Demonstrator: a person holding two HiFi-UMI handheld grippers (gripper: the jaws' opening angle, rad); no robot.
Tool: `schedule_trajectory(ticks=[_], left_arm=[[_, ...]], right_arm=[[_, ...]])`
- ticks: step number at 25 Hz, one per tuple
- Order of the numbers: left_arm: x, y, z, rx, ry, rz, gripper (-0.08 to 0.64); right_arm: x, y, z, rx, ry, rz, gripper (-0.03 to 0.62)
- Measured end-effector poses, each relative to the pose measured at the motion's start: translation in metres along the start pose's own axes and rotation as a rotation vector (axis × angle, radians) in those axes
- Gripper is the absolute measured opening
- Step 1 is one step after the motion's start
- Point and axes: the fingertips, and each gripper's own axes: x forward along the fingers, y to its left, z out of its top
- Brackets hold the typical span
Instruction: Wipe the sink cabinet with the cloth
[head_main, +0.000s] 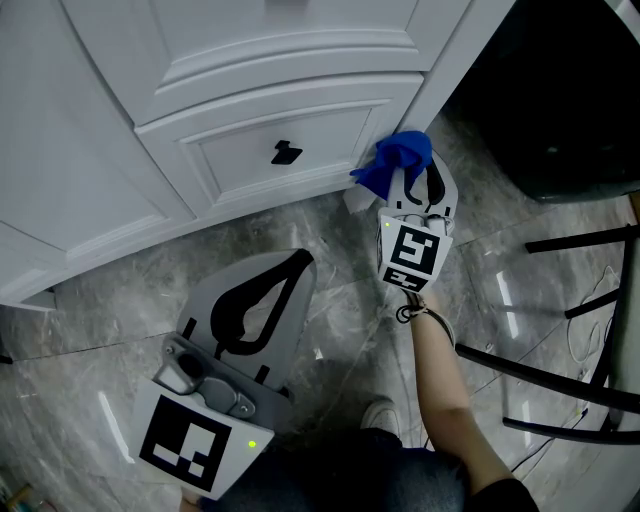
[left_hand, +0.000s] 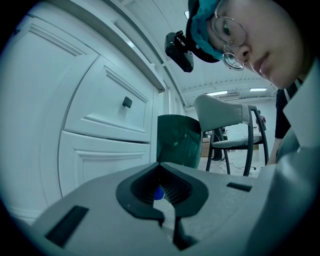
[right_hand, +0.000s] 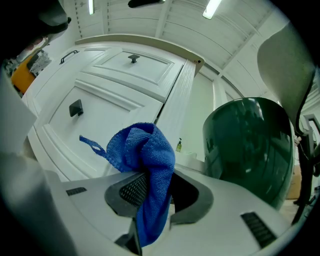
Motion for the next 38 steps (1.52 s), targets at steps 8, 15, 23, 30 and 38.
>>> schedule_trajectory(ticks=[8,15,23,30,38], left_arm=[[0.001,-0.001,-0.001,-0.002,0.002,-0.005,0.003],[0.002,-0.003,-0.001,-0.003,0.004,-0.012,0.003],[0.003,-0.004,-0.002,-0.008,0.003,-0.018,0.003],[0.003,-0.004,-0.003,-0.008,0.005,-0.02,0.003],[0.003,-0.004,-0.002,-0.008,0.002,-0.021,0.003]], right_arm=[[0.0,0.005,-0.013,0.006,0.03,0.013,0.115],[-0.001,0.009,-0.026,0.013,0.062,0.026,0.115],[-0.003,0.016,-0.043,0.002,0.1,0.036,0.115],[-0.004,0.024,-0.065,0.004,0.139,0.048,0.115],[-0.006,0.033,-0.091,0.044,0.205,0.057,0.115]])
